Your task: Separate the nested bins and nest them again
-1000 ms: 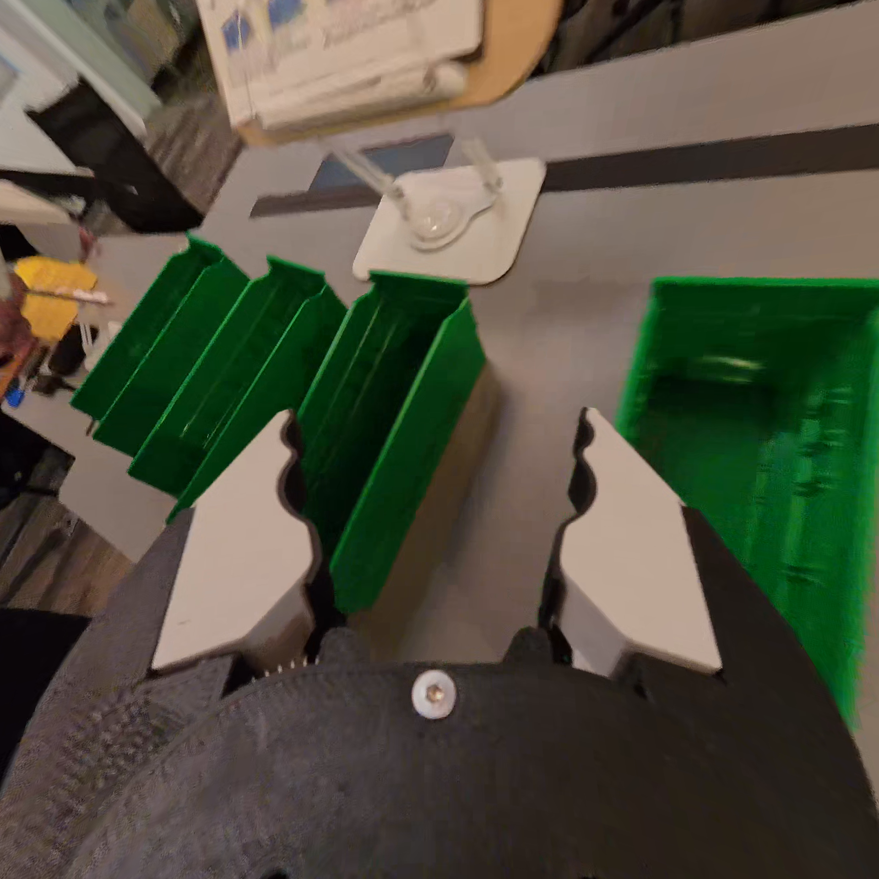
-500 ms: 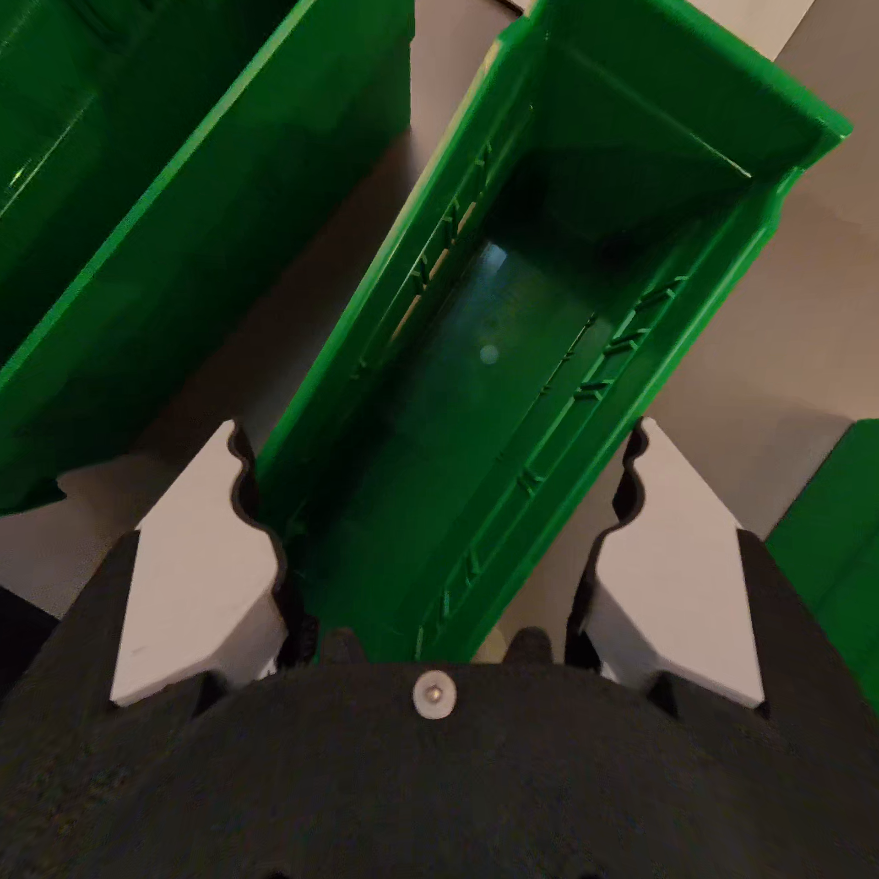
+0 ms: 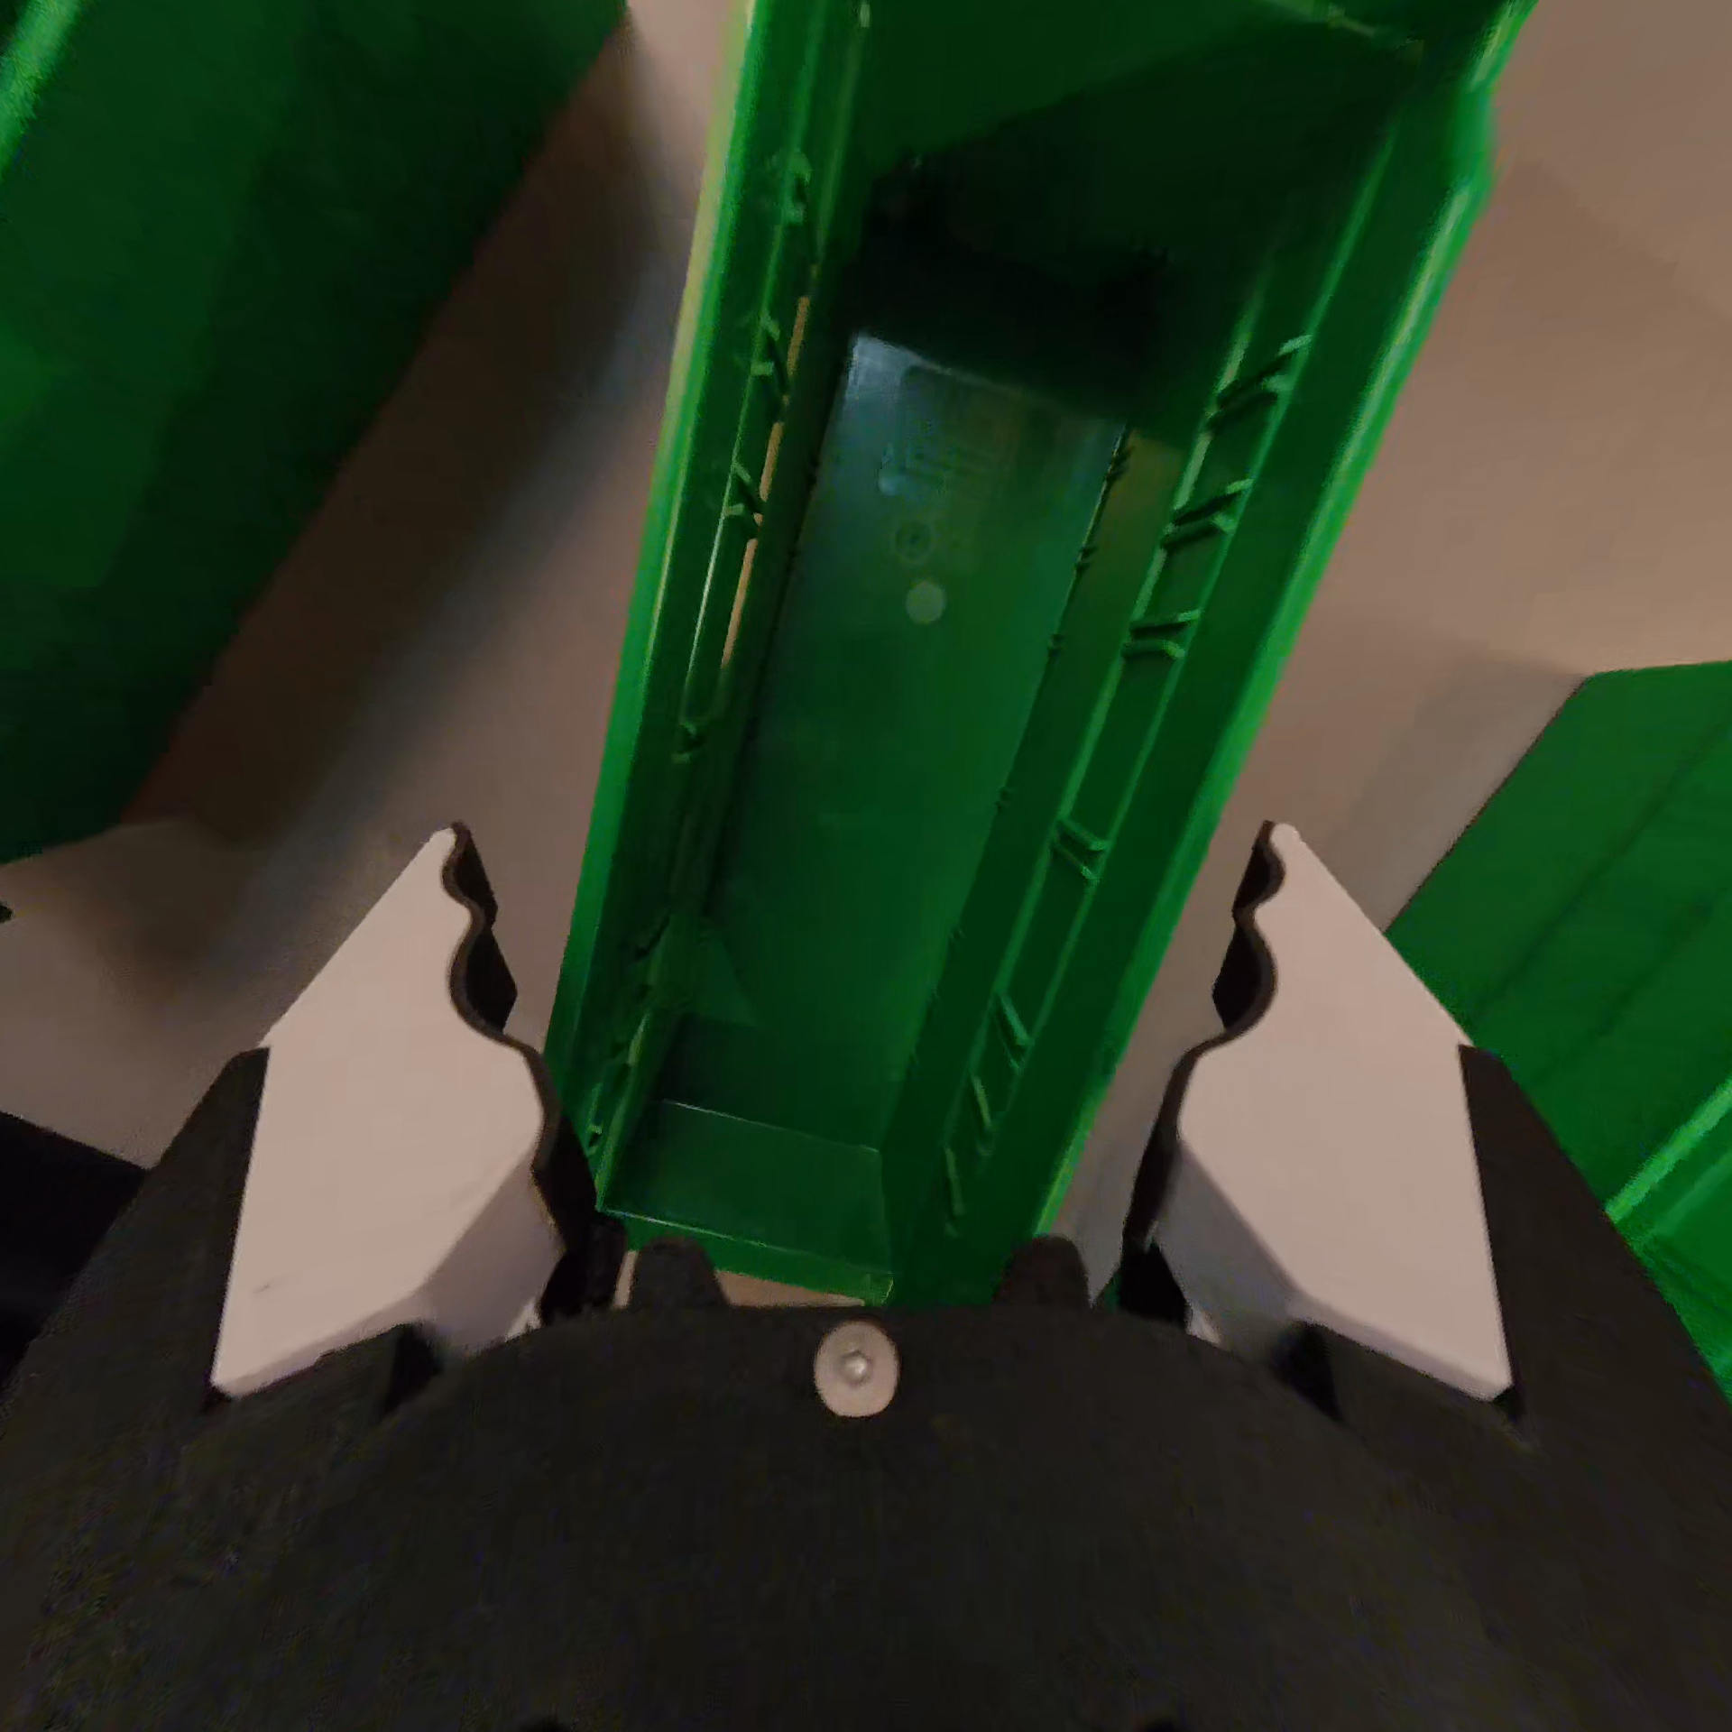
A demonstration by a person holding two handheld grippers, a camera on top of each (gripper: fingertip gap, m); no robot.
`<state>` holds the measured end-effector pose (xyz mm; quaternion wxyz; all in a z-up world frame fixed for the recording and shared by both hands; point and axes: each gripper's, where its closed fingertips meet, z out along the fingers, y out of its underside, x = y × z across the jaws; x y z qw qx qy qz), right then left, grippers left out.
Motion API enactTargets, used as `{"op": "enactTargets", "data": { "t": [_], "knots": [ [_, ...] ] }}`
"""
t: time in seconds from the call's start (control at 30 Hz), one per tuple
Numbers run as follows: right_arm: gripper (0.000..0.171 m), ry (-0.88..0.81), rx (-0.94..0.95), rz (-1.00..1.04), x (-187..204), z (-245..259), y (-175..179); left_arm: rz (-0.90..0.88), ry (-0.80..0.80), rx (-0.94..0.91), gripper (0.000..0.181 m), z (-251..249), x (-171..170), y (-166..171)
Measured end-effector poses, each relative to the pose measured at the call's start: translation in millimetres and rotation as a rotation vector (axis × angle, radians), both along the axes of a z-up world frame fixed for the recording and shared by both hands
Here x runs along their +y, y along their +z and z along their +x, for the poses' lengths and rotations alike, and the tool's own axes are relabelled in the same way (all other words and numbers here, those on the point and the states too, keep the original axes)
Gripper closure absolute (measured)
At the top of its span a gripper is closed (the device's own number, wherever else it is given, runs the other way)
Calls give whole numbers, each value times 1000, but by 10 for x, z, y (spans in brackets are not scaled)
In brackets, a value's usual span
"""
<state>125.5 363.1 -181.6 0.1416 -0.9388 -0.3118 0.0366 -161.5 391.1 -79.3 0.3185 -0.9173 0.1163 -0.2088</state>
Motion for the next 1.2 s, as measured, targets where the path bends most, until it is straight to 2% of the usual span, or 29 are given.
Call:
{"op": "enactTargets", "data": {
  "t": [0.07,0.1,0.13,0.37,0.53,0.7,0.83,0.9,1.03,1.2],
  "knots": [
    [24,-9,13,-24,-7,-29,-77,0,-3,-2,89,-4,11,-4],
    [42,-25,45,-2,39,-39,-44,0,-4,-1,90,-9,13,-7],
    [52,-24,69,0,58,-40,-30,1,-3,-1,90,-15,15,-6],
    [71,-50,135,-3,99,94,38,1,13,0,92,-118,5,-12],
    [72,-106,206,17,174,246,271,4,27,5,93,-199,15,2],
    [72,-163,333,37,264,493,857,21,39,20,93,-280,43,64],
    [70,-210,347,76,294,958,1354,36,49,58,93,-395,50,94],
    [69,-250,319,88,292,1266,1481,40,62,64,92,-459,52,104],
    [69,-331,223,71,282,1815,1336,39,91,50,93,-552,59,100],
    [69,-345,192,18,252,1971,954,40,83,57,93,-523,62,114]
  ]
}}
